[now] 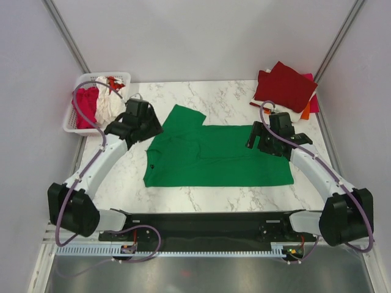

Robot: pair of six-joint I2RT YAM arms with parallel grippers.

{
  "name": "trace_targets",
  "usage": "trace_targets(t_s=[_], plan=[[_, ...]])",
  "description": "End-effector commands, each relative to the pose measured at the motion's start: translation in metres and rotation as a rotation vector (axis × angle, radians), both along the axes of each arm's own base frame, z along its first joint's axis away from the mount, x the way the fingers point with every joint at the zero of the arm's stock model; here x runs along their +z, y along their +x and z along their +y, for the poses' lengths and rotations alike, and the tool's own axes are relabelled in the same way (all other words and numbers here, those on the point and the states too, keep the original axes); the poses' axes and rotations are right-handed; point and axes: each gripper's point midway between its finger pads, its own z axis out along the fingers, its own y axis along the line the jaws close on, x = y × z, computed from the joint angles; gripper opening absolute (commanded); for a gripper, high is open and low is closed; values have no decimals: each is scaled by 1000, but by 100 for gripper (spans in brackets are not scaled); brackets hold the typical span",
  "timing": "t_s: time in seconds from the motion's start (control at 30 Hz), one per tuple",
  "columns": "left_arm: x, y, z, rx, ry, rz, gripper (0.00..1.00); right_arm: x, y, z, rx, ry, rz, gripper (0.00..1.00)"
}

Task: Fold and stack the t-shirts
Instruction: Fold the tshirt

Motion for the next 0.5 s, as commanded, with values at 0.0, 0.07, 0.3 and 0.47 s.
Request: trace_targets(t_s=[0.0,0.07,0.3,0.47], plan=[[32,67,-14,-107,81,-166,64,27,5,1,46,-15,-67,98],[40,100,-28,-168,85,-222,65,24,2,0,60,-22,-49,98],[-15,234,-40,-292,-106,-153,64,27,-25,13,112,66,-62,98],[-43,269,-42,-384,-257,-136,71,30,-41,14,135,83,-91,98]])
